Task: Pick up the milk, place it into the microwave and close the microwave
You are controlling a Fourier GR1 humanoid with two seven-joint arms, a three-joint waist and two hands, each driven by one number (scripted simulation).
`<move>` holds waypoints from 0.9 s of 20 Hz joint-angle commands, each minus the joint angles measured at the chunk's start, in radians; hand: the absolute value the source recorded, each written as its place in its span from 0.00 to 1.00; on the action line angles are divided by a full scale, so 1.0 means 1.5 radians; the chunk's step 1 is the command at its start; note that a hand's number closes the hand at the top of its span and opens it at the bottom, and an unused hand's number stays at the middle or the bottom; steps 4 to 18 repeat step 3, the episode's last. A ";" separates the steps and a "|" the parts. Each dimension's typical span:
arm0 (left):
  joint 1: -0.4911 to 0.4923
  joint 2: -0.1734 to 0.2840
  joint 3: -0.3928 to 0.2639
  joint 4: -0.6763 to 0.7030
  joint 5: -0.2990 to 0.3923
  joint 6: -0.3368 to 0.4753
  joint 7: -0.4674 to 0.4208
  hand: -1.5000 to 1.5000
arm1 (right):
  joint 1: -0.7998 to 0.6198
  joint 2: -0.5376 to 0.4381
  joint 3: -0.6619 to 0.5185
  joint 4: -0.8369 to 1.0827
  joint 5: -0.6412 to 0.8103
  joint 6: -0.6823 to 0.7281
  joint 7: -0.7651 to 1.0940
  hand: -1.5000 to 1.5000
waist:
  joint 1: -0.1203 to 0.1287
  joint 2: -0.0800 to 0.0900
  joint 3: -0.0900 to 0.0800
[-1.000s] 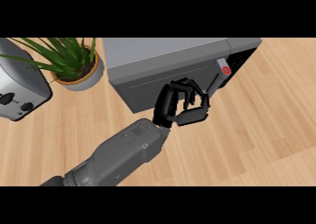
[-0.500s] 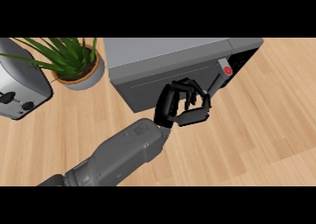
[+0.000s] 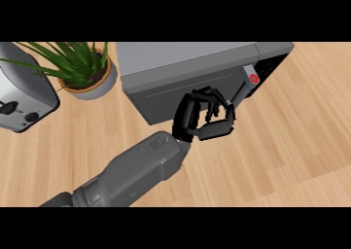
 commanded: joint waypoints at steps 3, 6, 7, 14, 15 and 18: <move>-0.063 0.000 0.031 0.062 0.017 -0.011 0.010 1.00 | -0.021 -0.021 -0.004 0.032 -0.009 0.017 0.000 0.00 | 0.001 0.009 -0.002; -0.063 0.000 0.031 0.062 0.017 -0.011 0.010 1.00 | -0.021 -0.021 -0.004 0.032 -0.009 0.017 0.000 0.00 | 0.001 0.009 -0.002; -0.063 0.000 0.031 0.062 0.017 -0.011 0.010 1.00 | -0.021 -0.021 -0.004 0.032 -0.009 0.017 0.000 0.00 | 0.001 0.009 -0.002; -0.063 0.000 0.031 0.062 0.017 -0.011 0.010 1.00 | -0.021 -0.021 -0.004 0.032 -0.009 0.017 0.000 0.00 | 0.001 0.009 -0.002; -0.063 0.000 0.031 0.062 0.017 -0.011 0.010 1.00 | -0.021 -0.021 -0.004 0.032 -0.009 0.017 0.000 0.00 | 0.001 0.009 -0.002; -0.063 0.000 0.031 0.062 0.017 -0.011 0.010 1.00 | -0.021 -0.021 -0.004 0.032 -0.009 0.017 0.000 0.00 | 0.001 0.009 -0.002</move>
